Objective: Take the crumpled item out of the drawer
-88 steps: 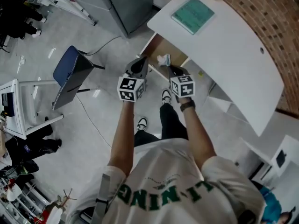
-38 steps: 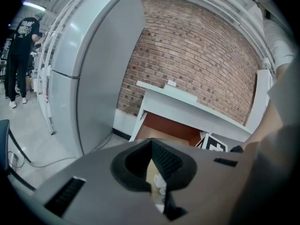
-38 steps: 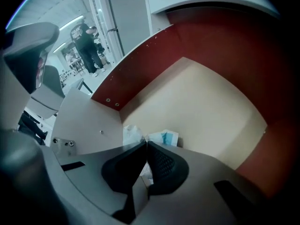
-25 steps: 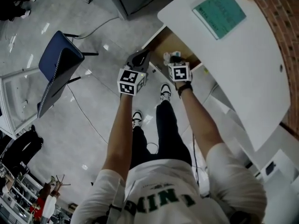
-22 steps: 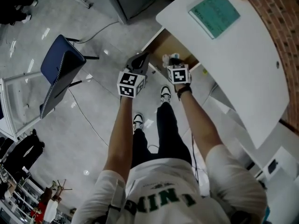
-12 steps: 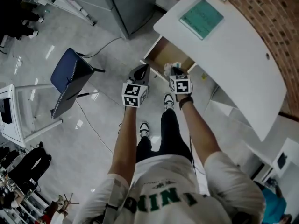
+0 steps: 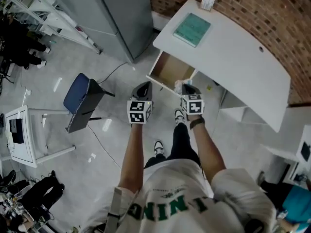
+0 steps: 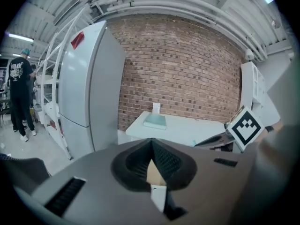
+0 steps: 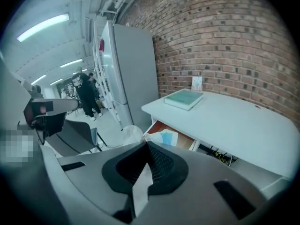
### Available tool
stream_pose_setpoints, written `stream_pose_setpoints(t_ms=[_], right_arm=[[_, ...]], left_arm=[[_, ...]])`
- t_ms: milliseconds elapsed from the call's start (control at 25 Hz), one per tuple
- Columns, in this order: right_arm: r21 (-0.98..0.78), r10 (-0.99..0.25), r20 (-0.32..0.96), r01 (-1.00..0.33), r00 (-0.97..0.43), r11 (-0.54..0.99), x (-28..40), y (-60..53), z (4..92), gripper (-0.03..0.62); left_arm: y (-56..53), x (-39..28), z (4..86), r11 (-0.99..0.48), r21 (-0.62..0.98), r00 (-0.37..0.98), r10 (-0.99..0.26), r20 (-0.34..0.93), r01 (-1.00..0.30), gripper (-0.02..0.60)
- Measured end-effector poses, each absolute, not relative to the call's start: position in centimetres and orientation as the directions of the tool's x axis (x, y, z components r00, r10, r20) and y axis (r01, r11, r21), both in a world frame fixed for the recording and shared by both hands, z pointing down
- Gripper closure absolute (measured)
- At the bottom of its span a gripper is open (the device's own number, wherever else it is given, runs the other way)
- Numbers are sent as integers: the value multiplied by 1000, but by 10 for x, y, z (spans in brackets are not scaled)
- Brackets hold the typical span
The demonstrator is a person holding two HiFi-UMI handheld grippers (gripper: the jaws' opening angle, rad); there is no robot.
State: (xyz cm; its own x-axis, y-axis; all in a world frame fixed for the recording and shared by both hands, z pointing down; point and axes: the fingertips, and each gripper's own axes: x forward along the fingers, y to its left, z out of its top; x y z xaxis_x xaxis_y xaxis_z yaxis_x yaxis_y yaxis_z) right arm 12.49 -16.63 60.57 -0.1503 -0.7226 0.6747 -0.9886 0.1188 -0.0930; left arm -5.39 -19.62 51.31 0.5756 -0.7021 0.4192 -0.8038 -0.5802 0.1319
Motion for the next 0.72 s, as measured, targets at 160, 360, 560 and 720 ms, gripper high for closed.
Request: stream_pose_setpoints(t_ms=[160,360,560,720], right_arm=[[-99,-798,589,-991,-129,87,128,-144,553,591],[-83,-863,499,-995,-82,47,140,-119,491,591],[-54,-913,403,-997,-64,47,136,-89,435,591],[-39,-947,316,-998,-55,45,131,-72,392,591]], left_arm=[[-173,-58,481,-585,107,575,-717,395,-804,591],[-153,-53,437,-599,69,583,-737,341,-798,591],[-126,-57,397,-609,48,597,-753,278,-791,591],[-112,-58,365,-618,19,605,-763,226,-786,591]])
